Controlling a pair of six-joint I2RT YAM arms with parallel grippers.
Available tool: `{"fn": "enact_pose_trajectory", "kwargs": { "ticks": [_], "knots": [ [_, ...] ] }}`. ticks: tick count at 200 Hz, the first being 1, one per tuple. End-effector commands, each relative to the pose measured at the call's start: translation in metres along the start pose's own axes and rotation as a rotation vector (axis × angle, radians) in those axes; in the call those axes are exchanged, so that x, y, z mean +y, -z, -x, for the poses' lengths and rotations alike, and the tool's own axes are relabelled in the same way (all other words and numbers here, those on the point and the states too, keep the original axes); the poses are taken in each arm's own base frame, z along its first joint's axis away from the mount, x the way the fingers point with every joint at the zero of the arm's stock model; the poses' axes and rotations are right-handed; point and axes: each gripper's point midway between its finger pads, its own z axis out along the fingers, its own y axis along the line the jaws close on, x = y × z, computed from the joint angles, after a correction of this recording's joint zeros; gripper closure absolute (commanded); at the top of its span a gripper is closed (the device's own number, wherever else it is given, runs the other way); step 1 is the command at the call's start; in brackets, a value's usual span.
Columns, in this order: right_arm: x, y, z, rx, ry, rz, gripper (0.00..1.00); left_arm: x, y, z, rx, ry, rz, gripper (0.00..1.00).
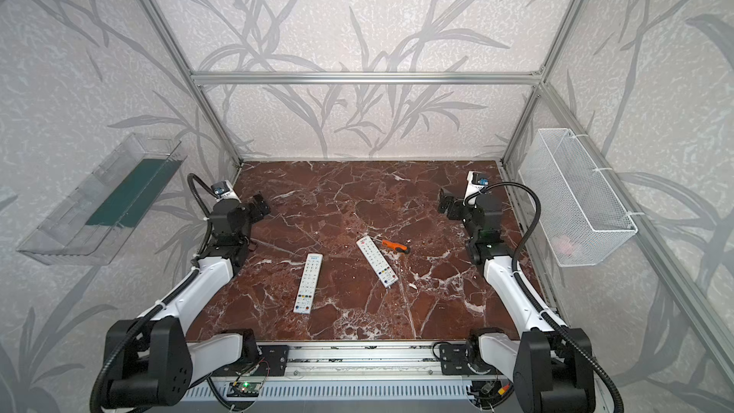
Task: Unload the batteries from the remote control
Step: 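Reach the right gripper to the China Unicom remote and grasp it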
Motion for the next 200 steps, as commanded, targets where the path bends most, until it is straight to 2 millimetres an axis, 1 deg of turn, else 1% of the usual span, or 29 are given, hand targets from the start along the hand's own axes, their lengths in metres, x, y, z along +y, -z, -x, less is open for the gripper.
{"fn": "enact_pose_trajectory", "kwargs": {
  "ticks": [1,8,17,24,36,45,55,68,79,89,98,113,115,117,122,138,148,169,200],
  "knots": [
    [0.039,0.007,-0.057,0.345,-0.186,0.194,0.01,-0.004,0.019,-0.022,0.185,0.113,-0.027,0.01],
    [0.051,0.011,-0.07,0.423,-0.192,0.218,0.01,-0.015,0.026,-0.025,0.224,0.149,-0.082,0.03],
    [0.07,0.018,-0.085,0.512,-0.151,0.255,0.01,-0.03,0.034,-0.032,0.278,0.187,-0.155,0.04],
    [0.085,0.026,-0.098,0.584,-0.087,0.266,0.01,-0.039,0.041,-0.038,0.314,0.213,-0.195,0.04],
    [0.1,0.04,-0.119,0.699,0.057,0.232,0.01,-0.05,0.052,-0.052,0.375,0.25,-0.24,0.03],
    [0.116,0.049,-0.134,0.776,0.146,0.255,0.01,-0.062,0.062,-0.062,0.417,0.244,-0.286,0.03],
    [0.129,0.057,-0.149,0.854,0.203,0.273,0.01,-0.073,0.074,-0.075,0.47,0.215,-0.318,0.03],
    [0.149,0.064,-0.171,0.953,0.268,0.316,0.01,-0.091,0.089,-0.088,0.532,0.184,-0.395,0.03],
    [0.162,0.066,-0.184,1.01,0.35,0.32,0.01,-0.104,0.101,-0.097,0.586,0.181,-0.474,0.03],
    [0.171,0.065,-0.195,1.048,0.438,0.311,0.01,-0.11,0.11,-0.105,0.637,0.188,-0.514,0.03],
    [0.175,0.063,-0.204,1.084,0.5,0.289,0.01,-0.109,0.114,-0.112,0.678,0.2,-0.517,0.02],
    [0.185,0.058,-0.217,1.155,0.548,0.287,0.01,-0.113,0.124,-0.118,0.72,0.202,-0.564,0.02],
    [0.186,0.057,-0.217,1.154,0.554,0.287,0.01,-0.114,0.125,-0.119,0.725,0.201,-0.569,0.02],
    [0.185,0.055,-0.223,1.172,0.562,0.279,0.01,-0.114,0.126,-0.119,0.728,0.202,-0.573,0.02],
    [0.184,0.051,-0.229,1.185,0.582,0.261,0.01,-0.114,0.128,-0.12,0.735,0.203,-0.579,0.02],
    [0.183,0.042,-0.242,1.218,0.619,0.24,0.0,-0.11,0.132,-0.124,0.738,0.2,-0.578,0.02],
    [0.182,0.037,-0.25,1.238,0.626,0.231,0.02,-0.107,0.132,-0.127,0.737,0.2,-0.568,0.01],
    [0.182,0.026,-0.26,1.246,0.627,0.21,0.04,-0.104,0.131,-0.133,0.747,0.198,-0.558,0.01],
    [0.181,0.014,-0.27,1.244,0.634,0.187,0.08,-0.107,0.129,-0.135,0.772,0.178,-0.56,0.01]
  ]
}}
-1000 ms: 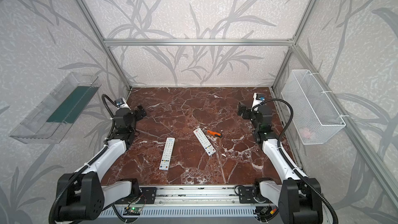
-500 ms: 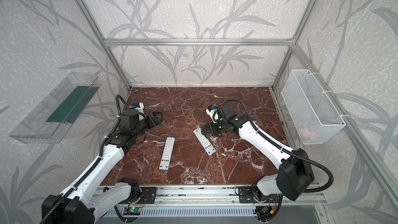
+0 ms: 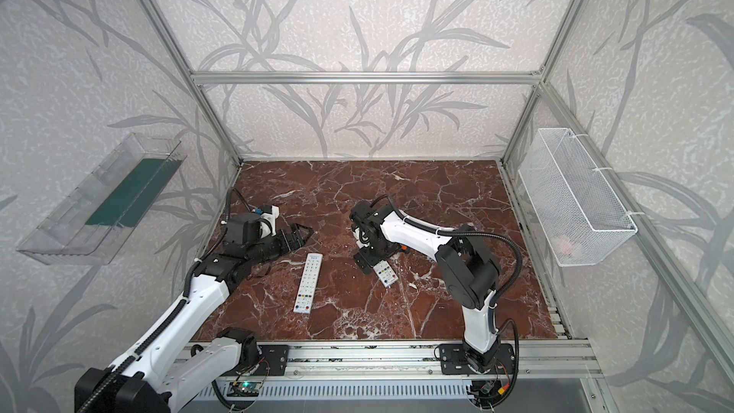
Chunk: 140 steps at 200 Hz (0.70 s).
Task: Unload the batteries from the remote control
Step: 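Reach the right gripper to the China Unicom remote and grasp it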
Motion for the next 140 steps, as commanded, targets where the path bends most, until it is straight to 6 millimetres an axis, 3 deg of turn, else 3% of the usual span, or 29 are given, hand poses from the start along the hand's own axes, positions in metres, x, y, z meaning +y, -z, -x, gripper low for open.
{"fn": "enact_pose_trajectory", "kwargs": {
  "ticks": [1,140],
  "knots": [
    [-0.004,0.001,0.008,-0.005,0.004,-0.032,0.08,0.0,-0.001,-0.004,0.038,0.0,0.003,0.01],
    [-0.018,-0.041,0.027,0.045,-0.032,-0.078,0.26,0.009,-0.01,-0.016,0.075,0.037,0.012,0.01]
  ]
}}
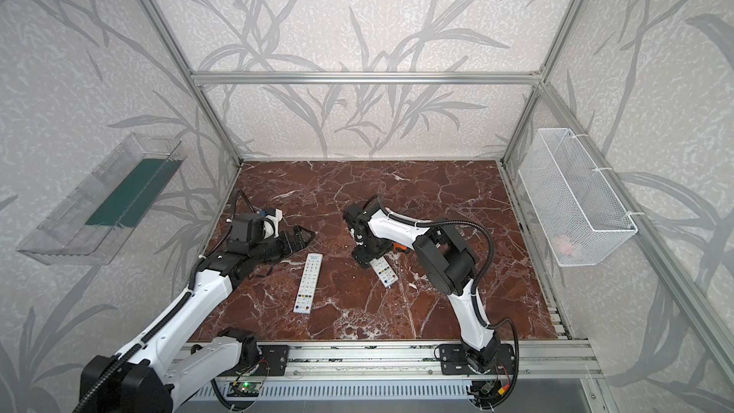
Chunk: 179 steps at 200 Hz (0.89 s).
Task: Unload the batteries from the remote control
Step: 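Reach the right gripper to the China Unicom remote and grasp it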
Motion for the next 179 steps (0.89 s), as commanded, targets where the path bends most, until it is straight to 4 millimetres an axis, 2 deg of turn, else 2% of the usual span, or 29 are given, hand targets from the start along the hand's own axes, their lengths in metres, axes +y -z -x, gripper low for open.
{"fn": "enact_pose_trajectory", "kwargs": {
  "ticks": [1,47,67,89,112,141,159,179],
  "knots": [
    [-0.004,-0.005,0.002,0.006,-0.019,-0.011,0.26,0.001,-0.001,-0.004,0.011,0.011,-0.007,0.01],
    [-0.004,-0.009,0.004,-0.009,-0.038,-0.001,0.45,0.001,-0.006,-0.008,0.026,0.046,-0.034,0.01],
    [-0.003,-0.001,0.007,-0.042,-0.047,0.018,0.55,0.002,-0.007,-0.009,0.027,0.051,-0.029,0.01],
    [0.001,0.013,0.012,-0.087,-0.066,0.079,0.58,0.002,-0.007,-0.008,0.021,0.056,-0.034,0.01],
    [0.007,0.038,0.019,-0.165,-0.109,0.21,0.59,-0.005,-0.006,-0.006,0.015,0.053,-0.066,0.01],
    [0.013,0.079,0.027,-0.295,-0.174,0.438,0.61,-0.021,-0.005,-0.002,0.01,0.04,-0.142,0.01],
    [0.021,0.109,0.028,-0.38,-0.168,0.59,0.62,-0.04,-0.003,0.002,0.005,0.021,-0.228,0.01],
    [0.03,0.141,0.029,-0.48,-0.137,0.756,0.63,-0.071,0.0,0.004,0.004,-0.026,-0.364,0.01]
  ]
}}
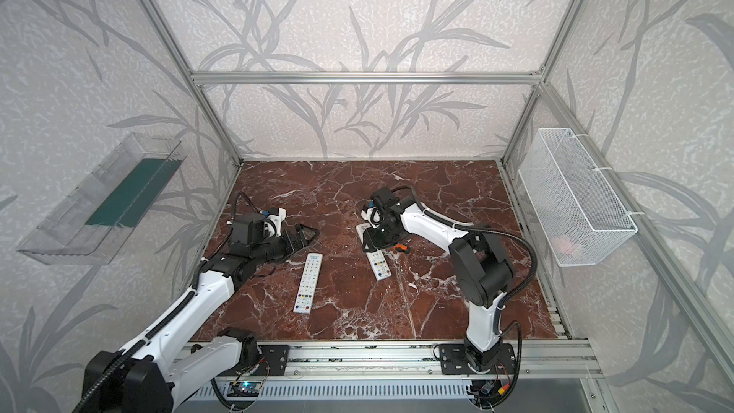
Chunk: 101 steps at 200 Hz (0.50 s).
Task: Unload the batteries from the remote control
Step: 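Reach the right gripper to the China Unicom remote and grasp it, then lift the remote with the right gripper while the left gripper grasps its end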
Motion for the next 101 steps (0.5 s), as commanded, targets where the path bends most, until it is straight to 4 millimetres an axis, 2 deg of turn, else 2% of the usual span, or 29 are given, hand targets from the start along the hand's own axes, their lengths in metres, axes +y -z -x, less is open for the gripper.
{"fn": "enact_pose_trajectory", "kwargs": {
  "ticks": [1,6,38,55,74,101],
  "knots": [
    [0.055,0.032,0.017,-0.115,0.041,0.323,0.63,-0.043,-0.002,0.004,0.0,-0.057,-0.196,0.01],
    [0.064,0.046,0.021,-0.149,0.054,0.372,0.63,-0.052,-0.003,0.004,0.002,-0.069,-0.231,0.01],
    [0.088,0.087,0.028,-0.241,0.075,0.573,0.64,-0.102,-0.005,0.0,0.037,-0.149,-0.432,0.01],
    [0.101,0.107,0.03,-0.274,0.102,0.638,0.64,-0.124,-0.006,-0.011,0.063,-0.2,-0.507,0.01],
    [0.113,0.129,0.033,-0.318,0.127,0.693,0.64,-0.14,-0.008,-0.025,0.092,-0.241,-0.56,0.01],
    [0.12,0.156,0.04,-0.384,0.114,0.742,0.63,-0.157,-0.002,-0.04,0.105,-0.276,-0.637,0.01]
  ]
}}
